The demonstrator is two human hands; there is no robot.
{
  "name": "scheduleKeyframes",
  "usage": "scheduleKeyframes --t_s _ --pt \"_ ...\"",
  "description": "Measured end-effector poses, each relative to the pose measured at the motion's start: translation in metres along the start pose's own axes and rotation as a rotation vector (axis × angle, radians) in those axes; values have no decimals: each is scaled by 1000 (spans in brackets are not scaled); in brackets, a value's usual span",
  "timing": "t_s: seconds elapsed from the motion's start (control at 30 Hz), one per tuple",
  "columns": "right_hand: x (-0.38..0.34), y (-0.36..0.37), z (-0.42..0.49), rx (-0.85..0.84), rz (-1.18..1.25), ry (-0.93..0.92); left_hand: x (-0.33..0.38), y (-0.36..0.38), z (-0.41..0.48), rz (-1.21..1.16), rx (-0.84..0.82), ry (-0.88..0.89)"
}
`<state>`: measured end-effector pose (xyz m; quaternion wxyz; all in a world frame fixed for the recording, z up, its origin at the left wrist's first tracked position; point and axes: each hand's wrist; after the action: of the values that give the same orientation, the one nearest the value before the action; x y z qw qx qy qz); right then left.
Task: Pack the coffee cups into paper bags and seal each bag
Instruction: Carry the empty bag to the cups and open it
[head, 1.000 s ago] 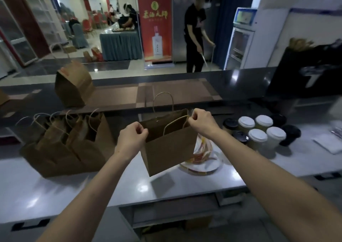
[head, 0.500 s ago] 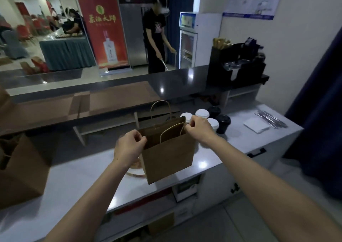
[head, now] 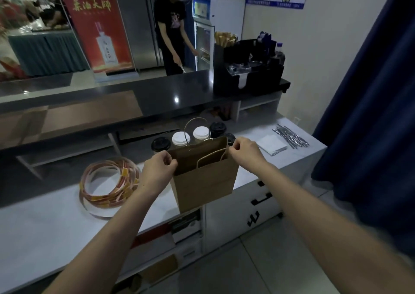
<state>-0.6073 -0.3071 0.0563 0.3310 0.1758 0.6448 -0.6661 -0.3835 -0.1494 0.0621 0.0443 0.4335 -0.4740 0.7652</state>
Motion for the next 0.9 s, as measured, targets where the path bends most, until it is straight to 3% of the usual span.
scheduleKeyframes --t_s 0.33,0.9 --pt "34 5 59 -12 -16 23 17 53 43 45 -19 -42" --pt "77 31 121 -115 31 -7 -18 103 82 24 -171 -80"
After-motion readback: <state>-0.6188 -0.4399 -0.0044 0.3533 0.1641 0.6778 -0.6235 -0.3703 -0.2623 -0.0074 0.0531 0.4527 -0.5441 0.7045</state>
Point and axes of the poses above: each hand's wrist, its own z-axis towards the middle knuckle, its own y-axis out of the palm, x = y × z, and after that the axes turned 9 degrees about x, right-handed
